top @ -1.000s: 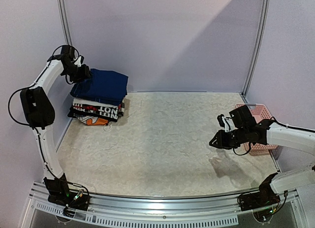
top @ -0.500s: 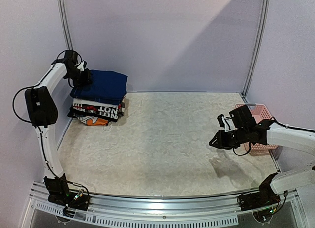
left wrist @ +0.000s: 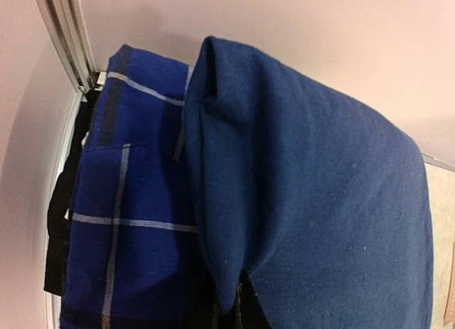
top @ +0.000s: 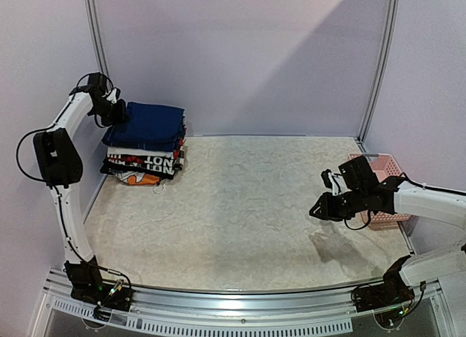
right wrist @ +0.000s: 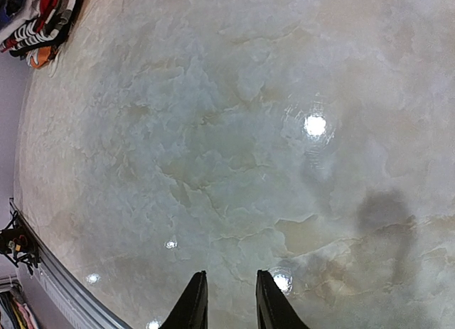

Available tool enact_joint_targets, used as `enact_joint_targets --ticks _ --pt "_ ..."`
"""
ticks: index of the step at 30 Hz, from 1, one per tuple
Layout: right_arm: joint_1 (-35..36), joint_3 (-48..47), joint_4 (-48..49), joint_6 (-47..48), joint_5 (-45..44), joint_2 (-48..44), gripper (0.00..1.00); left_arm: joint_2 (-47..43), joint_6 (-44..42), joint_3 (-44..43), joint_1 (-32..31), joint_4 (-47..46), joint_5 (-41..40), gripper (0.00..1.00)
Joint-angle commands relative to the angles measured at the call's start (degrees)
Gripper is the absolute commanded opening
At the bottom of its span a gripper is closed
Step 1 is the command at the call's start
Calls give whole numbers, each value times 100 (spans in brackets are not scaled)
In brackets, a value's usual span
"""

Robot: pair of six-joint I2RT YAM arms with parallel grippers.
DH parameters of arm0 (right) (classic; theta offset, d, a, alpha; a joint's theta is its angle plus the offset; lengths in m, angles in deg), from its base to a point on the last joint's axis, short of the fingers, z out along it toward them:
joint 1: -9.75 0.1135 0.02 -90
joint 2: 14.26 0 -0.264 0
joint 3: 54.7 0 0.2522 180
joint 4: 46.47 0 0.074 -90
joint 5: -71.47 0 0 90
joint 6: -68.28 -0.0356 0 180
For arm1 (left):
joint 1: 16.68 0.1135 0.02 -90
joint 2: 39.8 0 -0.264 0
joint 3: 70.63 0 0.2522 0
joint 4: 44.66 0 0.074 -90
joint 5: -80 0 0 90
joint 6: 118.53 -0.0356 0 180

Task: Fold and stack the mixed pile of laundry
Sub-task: Adjust the square-folded T-shirt at the corner of the board.

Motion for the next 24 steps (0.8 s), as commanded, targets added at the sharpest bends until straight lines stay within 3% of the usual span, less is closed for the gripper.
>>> enact_joint_targets --ticks 1,20,24 --pt "40 35 29 -49 -67 88 24 71 -9 -113 235 53 -70 0" --pt "49 96 -50 -95 -102 -10 24 305 -98 -293 357 110 -491 0" --pt "50 101 -63 -115 -103 -42 24 316 -79 -273 357 54 -475 18"
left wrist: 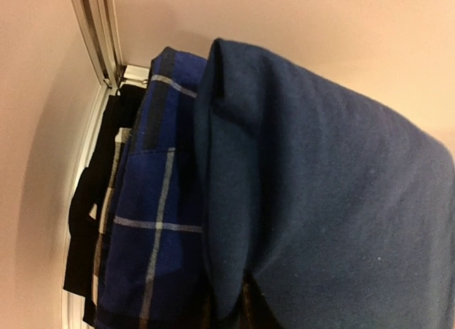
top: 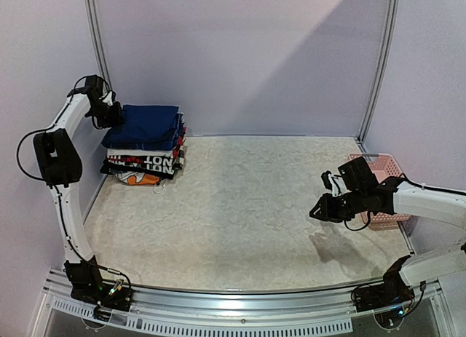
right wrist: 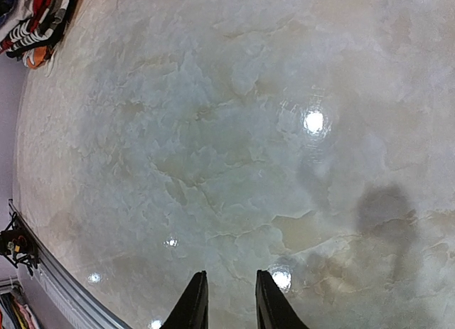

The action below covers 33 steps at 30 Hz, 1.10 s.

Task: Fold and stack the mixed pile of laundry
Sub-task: Adjust the square-folded T-shirt at the corner of the board, then reset both arms

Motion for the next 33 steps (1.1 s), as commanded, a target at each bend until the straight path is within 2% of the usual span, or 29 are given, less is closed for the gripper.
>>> enact_joint_targets --ticks 1,7,17,24,27,29,30,33 --pt "54 60 -63 -65 -89 -87 24 136 -25 -119 162 -82 -251 23" --pt "80 -34 -116 -69 -96 -76 24 -152 35 62 151 -194 -387 45" --pt "108 -268 -319 -22 -148 -89 26 -1245 236 1011 115 -723 -616 53" --pt "112 -653 -608 26 -170 -179 29 -2531 302 1939 -103 -1180 -1055 58" --pt "112 -864 -697 62 -175 -262 34 -3109 350 2518 -339 -1456 -1226 62" --pt "119 -1052 -775 90 -179 -297 43 -3480 420 2915 -513 -1650 -1402 65" --pt "125 -1127 -817 105 -190 -313 45 -3654 435 3175 -604 -1737 -1441 68" --pt "127 -1385 -996 152 -238 -384 52 -4207 437 3741 -917 -1928 -1699 78"
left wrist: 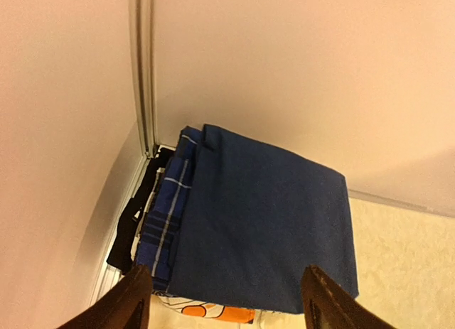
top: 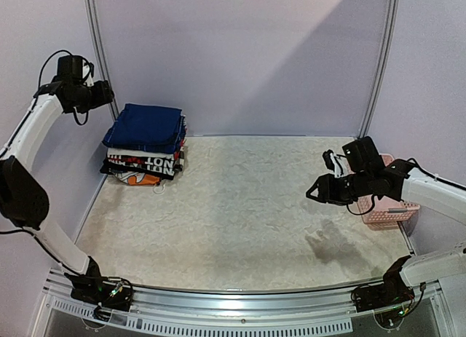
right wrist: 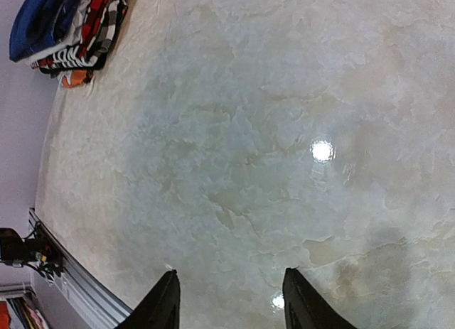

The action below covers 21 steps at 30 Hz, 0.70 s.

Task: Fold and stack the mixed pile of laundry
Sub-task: Reset both arms

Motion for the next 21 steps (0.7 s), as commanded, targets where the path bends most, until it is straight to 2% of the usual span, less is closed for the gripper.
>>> enact_joint_targets --ticks 1,5,6,7,12,21 --pt "53 -455 -370 134 -124 -219 54 -645 50 807 -467 -405 -476 80" --pt "57 -718 -549 157 -147 -333 67 -1343 61 1486 -868 -494 -758 88" --pt "65 -773 -601 159 -147 -368 71 -1527 62 1667 -977 -526 -797 96" --pt "65 -816 -641 164 -145 -394 75 -1675 68 1841 -1074 -553 -856 99" --pt "78 -993 -781 211 -113 -561 98 -2407 149 2603 -1659 -356 -1329 100" --pt "80 -850 -633 215 123 -1009 99 -3850 459 4282 -2929 -342 -2069 100"
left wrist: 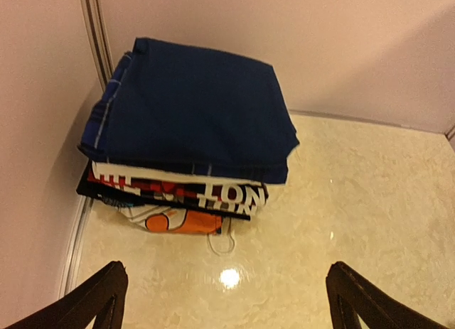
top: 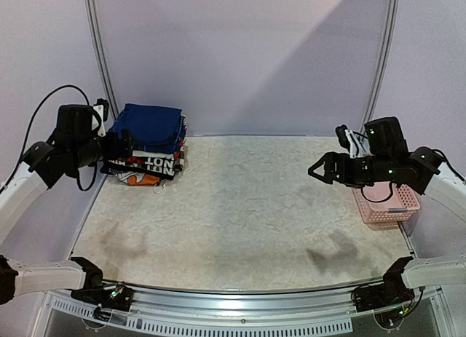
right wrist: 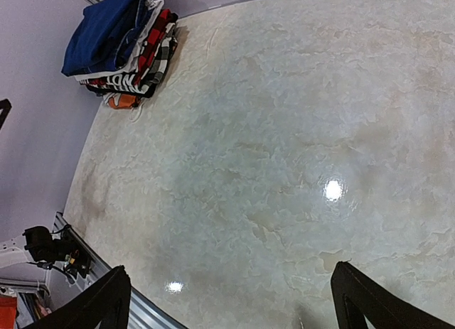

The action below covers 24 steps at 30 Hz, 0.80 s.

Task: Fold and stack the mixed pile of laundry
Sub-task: Reset both arms

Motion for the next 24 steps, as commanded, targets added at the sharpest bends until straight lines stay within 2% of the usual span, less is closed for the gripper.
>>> enact_joint_targets --ticks 1,6,11,15,18,24 --pt "47 109 104 34 133 -378 99 -648 225 740 -546 35 -454 100" --pt "48 407 388 -8 32 -798 99 -1364 381 1418 -980 162 -694 100" --pt "50 1070 1023 -63 -242 -1480 99 -1897 621 2198 -1229 -64 -361 99" --pt "48 1794 1487 -353 -774 -2219 99 -1989 776 2423 -1338 178 -271 100" --pt "48 2219 1434 -648 -1360 -2750 99 -2030 1036 2503 -1558 455 -681 100" --pt "47 2927 1698 -794 -1180 -3398 99 -2164 1301 2877 -1869 459 -973 99"
